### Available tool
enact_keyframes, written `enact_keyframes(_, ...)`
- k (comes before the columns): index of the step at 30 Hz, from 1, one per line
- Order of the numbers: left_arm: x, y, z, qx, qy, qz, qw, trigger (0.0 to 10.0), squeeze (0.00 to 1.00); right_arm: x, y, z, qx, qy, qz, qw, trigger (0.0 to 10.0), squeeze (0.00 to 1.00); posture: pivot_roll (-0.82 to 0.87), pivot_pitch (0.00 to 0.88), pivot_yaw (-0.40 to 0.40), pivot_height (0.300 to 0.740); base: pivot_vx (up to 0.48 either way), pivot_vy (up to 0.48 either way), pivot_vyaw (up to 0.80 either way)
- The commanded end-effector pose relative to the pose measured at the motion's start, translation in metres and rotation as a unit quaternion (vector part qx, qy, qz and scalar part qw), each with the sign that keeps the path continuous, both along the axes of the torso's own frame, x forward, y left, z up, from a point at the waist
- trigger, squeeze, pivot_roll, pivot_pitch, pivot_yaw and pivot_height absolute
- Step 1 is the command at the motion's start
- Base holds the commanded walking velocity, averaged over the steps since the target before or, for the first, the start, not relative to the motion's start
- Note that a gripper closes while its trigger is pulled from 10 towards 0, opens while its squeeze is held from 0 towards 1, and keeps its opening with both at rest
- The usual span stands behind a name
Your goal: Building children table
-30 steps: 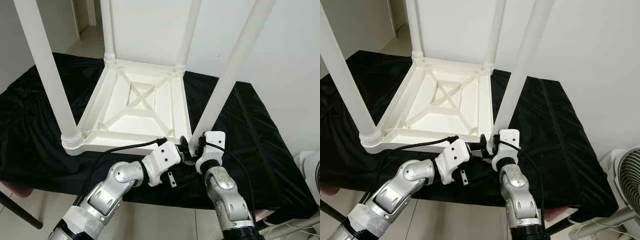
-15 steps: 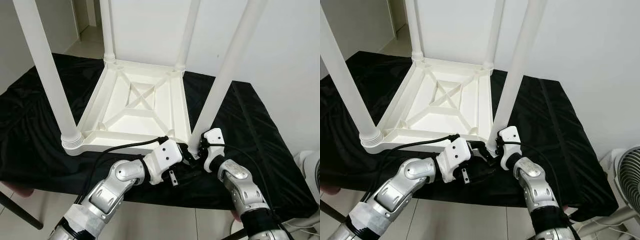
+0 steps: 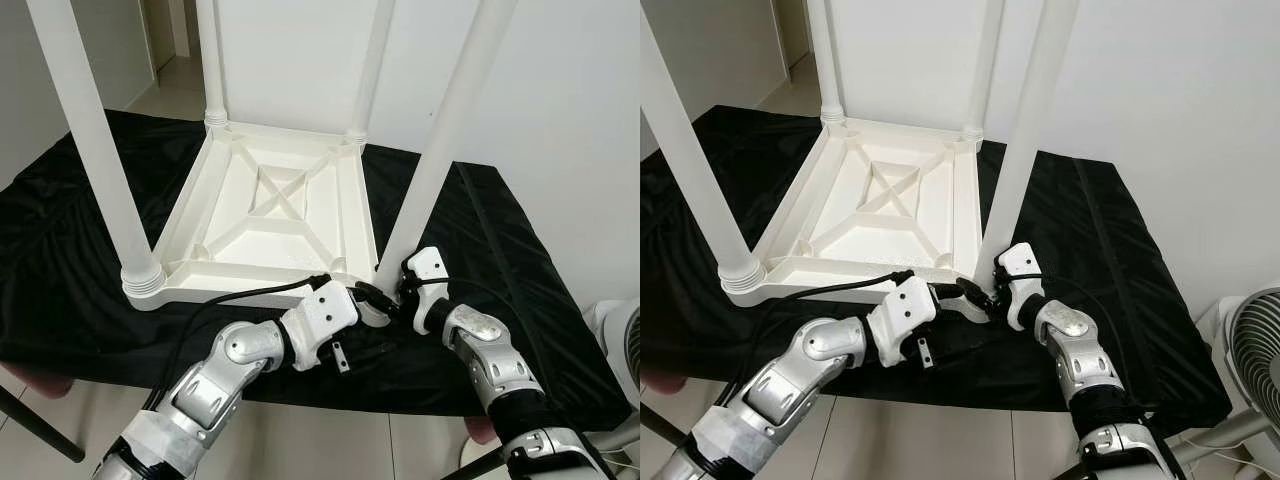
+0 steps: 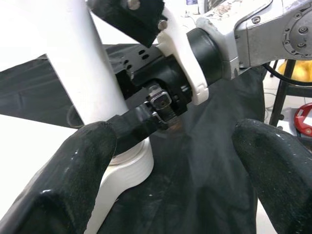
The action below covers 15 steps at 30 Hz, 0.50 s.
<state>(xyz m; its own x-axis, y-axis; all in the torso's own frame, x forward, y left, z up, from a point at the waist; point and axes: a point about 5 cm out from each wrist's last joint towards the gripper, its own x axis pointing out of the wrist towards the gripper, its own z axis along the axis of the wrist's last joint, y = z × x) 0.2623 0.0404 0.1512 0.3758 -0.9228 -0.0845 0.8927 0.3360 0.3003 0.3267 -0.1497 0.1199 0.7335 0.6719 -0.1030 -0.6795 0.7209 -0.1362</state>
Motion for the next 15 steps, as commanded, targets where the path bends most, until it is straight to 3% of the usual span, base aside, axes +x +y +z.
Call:
enact_keyframes(1,-0.002,0.001,-0.004,0.008,0.008,-0.014,1.000,10.0,0.00,-0.002,-0.003,-0.003,0.003,0.008,0.008,1.000,0.9,0.00,-0.06,0.000,-0.081,0.740,0.000,0.000,0.00)
enact_keyframes(2,-0.002,0.001,-0.004,0.007,0.009,-0.011,1.000,10.0,0.00,-0.003,-0.003,-0.004,0.005,0.006,0.003,1.000,4.3,0.00,-0.07,0.000,-0.082,0.740,0.000,0.000,0.00)
enact_keyframes(3,-0.002,0.001,-0.004,0.007,0.009,-0.011,1.000,10.0,0.00,-0.003,-0.003,-0.004,0.005,0.006,0.003,1.000,4.3,0.00,-0.07,0.000,-0.082,0.740,0.000,0.000,0.00)
enact_keyframes(4,-0.002,0.001,-0.004,0.006,0.009,-0.009,1.000,10.0,0.00,-0.005,-0.002,-0.003,0.020,0.008,-0.005,1.000,10.0,0.00,-0.07,0.000,-0.085,0.740,0.000,0.000,0.00)
enact_keyframes(12,-0.001,0.000,-0.004,0.002,0.009,-0.005,1.000,10.0,0.00,-0.006,0.003,0.003,0.047,-0.004,-0.065,0.997,10.0,0.00,-0.07,0.000,-0.091,0.740,0.000,0.000,0.00)
enact_keyframes(13,0.000,0.000,-0.004,0.000,0.009,-0.004,1.000,10.0,0.00,-0.006,0.006,0.008,0.063,-0.012,-0.130,0.989,10.0,0.00,-0.08,0.000,-0.096,0.740,0.000,0.000,0.00)
enact_keyframes(15,0.000,0.000,-0.004,0.000,0.009,-0.004,1.000,10.0,0.00,-0.007,0.007,0.008,0.066,-0.012,-0.162,0.984,10.0,0.00,-0.08,0.000,-0.096,0.740,0.000,0.000,0.00)
